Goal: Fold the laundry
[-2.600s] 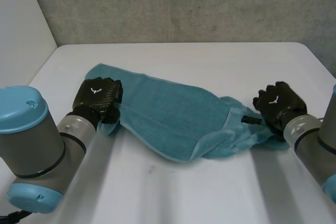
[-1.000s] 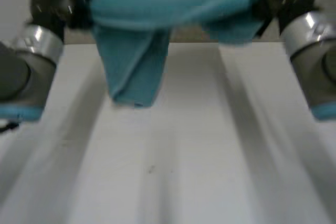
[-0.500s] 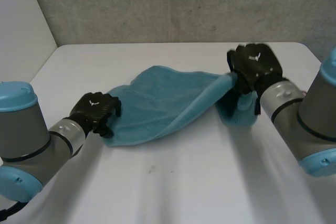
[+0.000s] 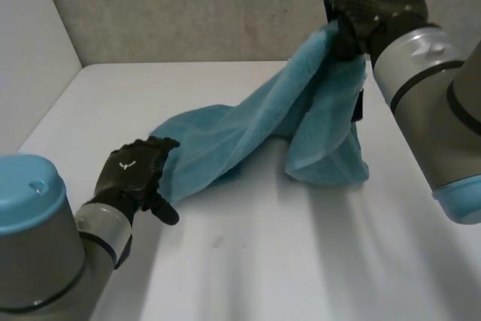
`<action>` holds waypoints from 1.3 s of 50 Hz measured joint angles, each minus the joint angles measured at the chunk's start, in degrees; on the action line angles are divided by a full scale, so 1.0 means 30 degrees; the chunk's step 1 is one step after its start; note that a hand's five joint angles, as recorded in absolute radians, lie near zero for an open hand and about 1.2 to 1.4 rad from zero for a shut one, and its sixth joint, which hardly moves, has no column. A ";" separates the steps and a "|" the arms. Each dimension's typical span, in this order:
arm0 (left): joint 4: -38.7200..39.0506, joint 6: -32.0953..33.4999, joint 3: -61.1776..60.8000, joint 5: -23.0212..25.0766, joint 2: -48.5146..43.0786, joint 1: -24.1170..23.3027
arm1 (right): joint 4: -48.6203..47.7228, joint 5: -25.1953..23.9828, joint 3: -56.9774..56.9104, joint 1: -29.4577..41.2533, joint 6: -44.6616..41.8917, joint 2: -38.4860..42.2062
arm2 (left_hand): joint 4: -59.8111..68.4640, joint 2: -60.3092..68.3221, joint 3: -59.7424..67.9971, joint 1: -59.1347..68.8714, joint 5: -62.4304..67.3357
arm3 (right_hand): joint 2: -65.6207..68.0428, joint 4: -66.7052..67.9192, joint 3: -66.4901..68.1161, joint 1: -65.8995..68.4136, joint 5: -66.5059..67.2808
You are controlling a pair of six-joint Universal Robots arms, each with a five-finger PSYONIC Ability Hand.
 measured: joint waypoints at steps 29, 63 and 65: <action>0.5890 -0.3006 0.2466 -0.2947 -0.4539 -0.1200 | 0.0815 0.0218 -0.0130 0.0468 0.4276 -0.2909 | 0.0000 -0.0035 0.0000 0.0002 0.0000 | 0.0000 0.0000 0.0002 0.0099 -0.0002; 0.6974 -0.3176 0.3798 -0.4546 -0.6895 -0.4895 | 0.0739 0.0102 -0.0001 0.0483 0.5215 -0.2593 | 0.0000 -0.0064 -0.0002 0.0002 0.0000 | 0.0000 0.0000 0.0002 0.0101 -0.0002; 0.7479 -0.3030 0.4562 -0.4865 -0.7694 -0.4877 | 0.0729 0.0103 0.0050 0.0414 0.5260 -0.2589 | 0.0000 -0.0064 -0.0002 0.0002 0.0000 | 0.0000 0.0000 0.0002 0.0099 -0.0002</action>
